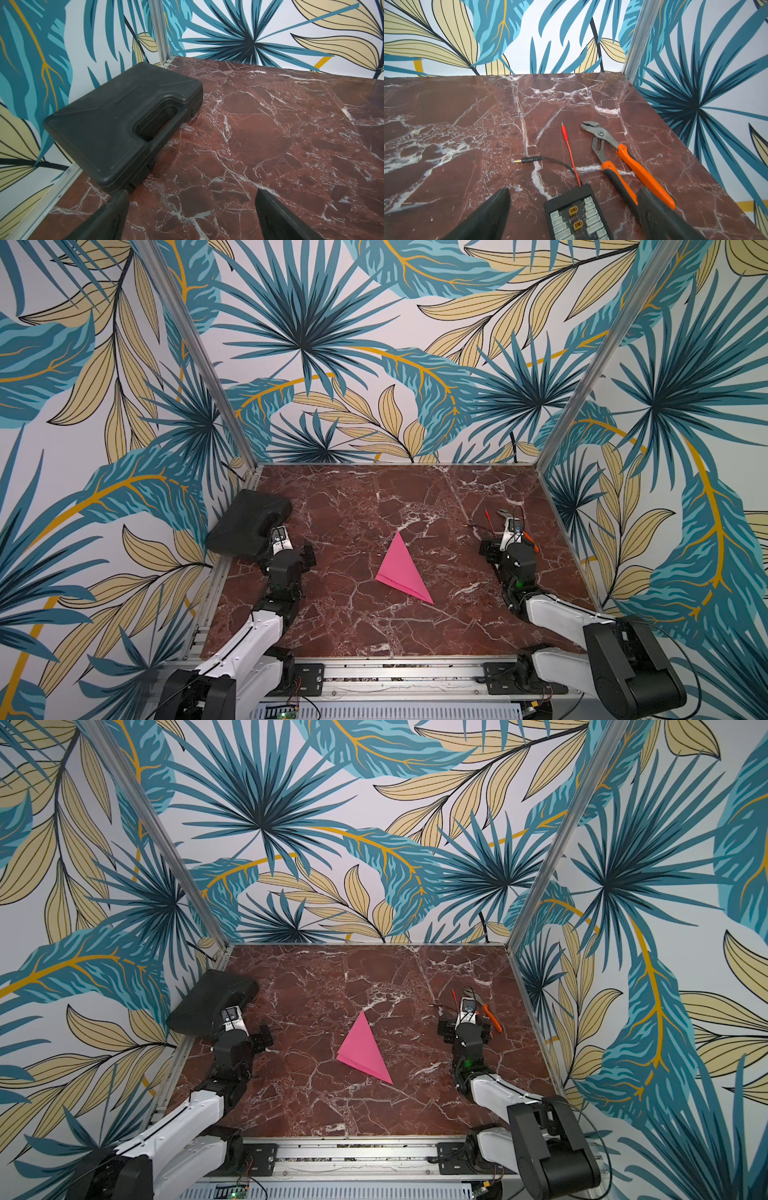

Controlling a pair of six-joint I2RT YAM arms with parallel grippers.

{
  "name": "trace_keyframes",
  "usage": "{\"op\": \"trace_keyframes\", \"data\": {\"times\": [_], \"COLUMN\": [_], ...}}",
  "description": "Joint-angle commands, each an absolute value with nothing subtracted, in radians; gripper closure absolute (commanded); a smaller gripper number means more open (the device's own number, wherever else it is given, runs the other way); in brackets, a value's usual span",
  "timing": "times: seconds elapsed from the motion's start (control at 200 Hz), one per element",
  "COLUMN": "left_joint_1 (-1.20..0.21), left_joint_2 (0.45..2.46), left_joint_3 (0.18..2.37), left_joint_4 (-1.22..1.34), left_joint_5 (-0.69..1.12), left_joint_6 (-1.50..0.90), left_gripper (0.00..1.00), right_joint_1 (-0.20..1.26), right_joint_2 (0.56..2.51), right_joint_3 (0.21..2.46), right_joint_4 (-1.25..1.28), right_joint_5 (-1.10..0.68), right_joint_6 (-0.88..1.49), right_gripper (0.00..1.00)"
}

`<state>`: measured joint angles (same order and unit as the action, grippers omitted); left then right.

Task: Fold the square paper diagonally
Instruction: Reset both arms

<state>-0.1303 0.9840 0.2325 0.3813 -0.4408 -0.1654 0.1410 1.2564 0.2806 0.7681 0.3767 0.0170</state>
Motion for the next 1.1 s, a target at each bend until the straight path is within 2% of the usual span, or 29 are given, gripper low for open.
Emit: {"op": "trace_keyframes", "data": {"times": [0.0, 0.255, 0.361, 0.456, 0.531, 0.631, 0.741, 0.811, 0.937, 1.097], "left_joint_1": [-0.106, -0.046, -0.031, -0.019, -0.016, -0.011, 0.007, 0.017, 0.017, 0.015], "left_joint_2": [1.015, 1.18, 1.3, 1.452, 1.626, 1.558, 1.583, 1.544, 1.58, 1.571], "left_joint_3": [0.206, 0.172, 0.173, 0.18, 0.168, 0.252, 0.316, 0.356, 0.335, 0.35], "left_joint_4": [0.58, 0.892, 1.058, 1.2, 1.414, 1.176, 1.106, 0.962, 1.066, 1.019], "left_joint_5": [-0.415, -0.268, -0.235, -0.207, -0.195, -0.157, -0.207, -0.226, -0.223, -0.192], "left_joint_6": [-0.083, -0.05, -0.033, -0.028, -0.025, -0.014, -0.047, -0.079, -0.065, -0.051], "left_gripper": [0.0, 0.0, 0.0, 0.0, 0.0, 0.0, 0.0, 0.0, 0.0, 0.0], "right_joint_1": [0.113, 0.091, 0.059, 0.024, 0.023, 0.024, 0.023, 0.023, 0.024, 0.025], "right_joint_2": [1.305, 1.519, 1.501, 1.503, 1.506, 1.505, 1.505, 1.505, 1.505, 1.503], "right_joint_3": [0.297, 0.318, 0.409, 0.416, 0.414, 0.416, 0.416, 0.416, 0.416, 0.416], "right_joint_4": [0.878, 1.054, 0.853, 0.836, 0.842, 0.839, 0.838, 0.839, 0.839, 0.838], "right_joint_5": [0.282, 0.19, 0.171, 0.124, 0.126, 0.127, 0.127, 0.127, 0.126, 0.128], "right_joint_6": [0.002, -0.034, 0.009, 0.035, 0.034, 0.034, 0.033, 0.034, 0.033, 0.03], "right_gripper": [0.01, 0.0, 0.01, 0.0, 0.01, 0.0, 0.0, 0.0, 0.0, 0.0]}}
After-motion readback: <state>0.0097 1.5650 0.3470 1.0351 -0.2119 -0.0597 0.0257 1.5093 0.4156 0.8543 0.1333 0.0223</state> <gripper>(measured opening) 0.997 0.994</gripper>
